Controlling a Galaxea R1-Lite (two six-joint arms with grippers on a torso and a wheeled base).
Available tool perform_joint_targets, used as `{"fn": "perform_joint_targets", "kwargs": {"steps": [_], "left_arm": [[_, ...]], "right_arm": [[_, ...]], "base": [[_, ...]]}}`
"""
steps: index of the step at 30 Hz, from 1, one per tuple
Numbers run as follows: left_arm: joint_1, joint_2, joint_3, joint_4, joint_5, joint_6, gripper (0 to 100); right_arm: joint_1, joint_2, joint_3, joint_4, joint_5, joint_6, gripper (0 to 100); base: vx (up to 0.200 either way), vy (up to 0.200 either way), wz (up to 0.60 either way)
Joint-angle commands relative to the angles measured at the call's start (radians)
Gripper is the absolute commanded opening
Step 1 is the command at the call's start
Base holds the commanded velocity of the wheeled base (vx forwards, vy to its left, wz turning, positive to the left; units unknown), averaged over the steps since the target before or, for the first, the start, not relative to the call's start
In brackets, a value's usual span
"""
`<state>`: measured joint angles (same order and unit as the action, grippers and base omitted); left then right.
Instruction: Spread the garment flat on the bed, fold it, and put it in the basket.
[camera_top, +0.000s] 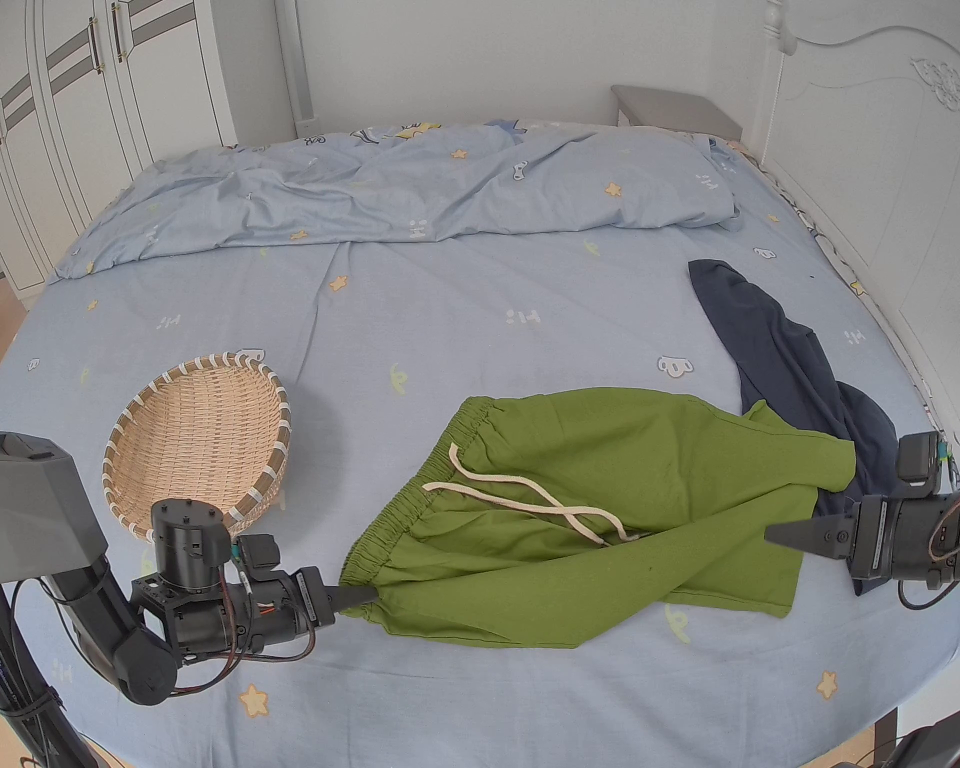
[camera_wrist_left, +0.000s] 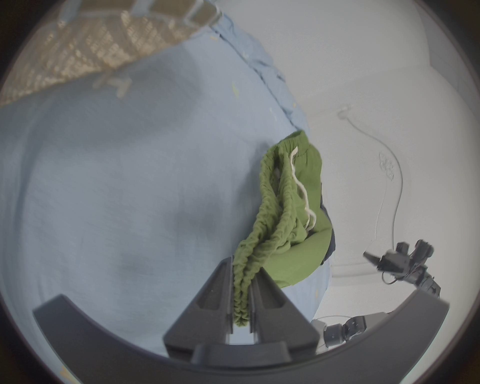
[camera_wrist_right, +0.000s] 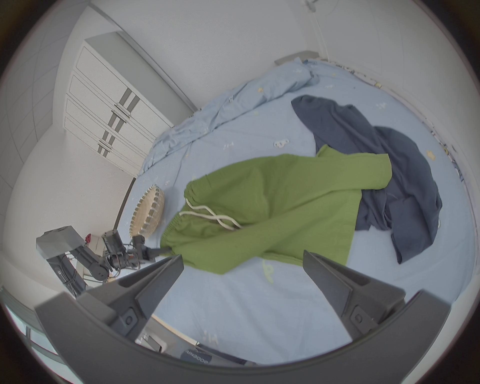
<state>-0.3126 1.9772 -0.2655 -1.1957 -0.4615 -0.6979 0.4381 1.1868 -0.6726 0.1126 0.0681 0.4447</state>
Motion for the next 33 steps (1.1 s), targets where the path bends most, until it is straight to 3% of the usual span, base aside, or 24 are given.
{"fn": "perform_joint_targets", "kwargs": {"steps": [1,2,7,14,19,23,29,33], "left_arm": [[0.043,-0.011,0.115,-0.203,-0.002,-0.054,0],[0.044,-0.006,0.117,-0.249,-0.002,-0.061,0],[0.043,0.023,0.094,-0.3,0.0,-0.08,0],[0.049,0.029,0.049,-0.3,0.001,-0.08,0],[0.07,0.029,0.009,-0.295,0.0,-0.08,0],[0.064,0.029,0.0,-0.294,0.0,-0.08,0],[0.063,0.026,0.005,-0.295,0.0,-0.08,0],[0.063,0.028,0.005,-0.295,0.0,-0.078,0]], "right_arm": [[-0.16,-0.004,0.133,0.027,0.167,-0.075,100],[-0.199,0.004,0.165,0.024,0.214,-0.1,100],[-0.346,0.08,0.232,-0.014,0.326,-0.213,100],[-0.427,0.189,0.341,-0.117,0.368,-0.35,100],[-0.435,0.316,0.381,-0.238,0.374,-0.357,100],[-0.453,0.421,0.403,-0.379,0.447,-0.35,100],[-0.475,0.451,0.387,-0.399,0.521,-0.35,100],[-0.476,0.478,0.392,-0.401,0.522,-0.35,100]], "base": [[0.0,0.0,0.0],[0.0,0.0,0.0],[0.0,0.0,0.0],[0.0,0.0,0.0],[0.0,0.0,0.0],[0.0,0.0,0.0],[0.0,0.0,0.0],[0.0,0.0,0.0]]}}
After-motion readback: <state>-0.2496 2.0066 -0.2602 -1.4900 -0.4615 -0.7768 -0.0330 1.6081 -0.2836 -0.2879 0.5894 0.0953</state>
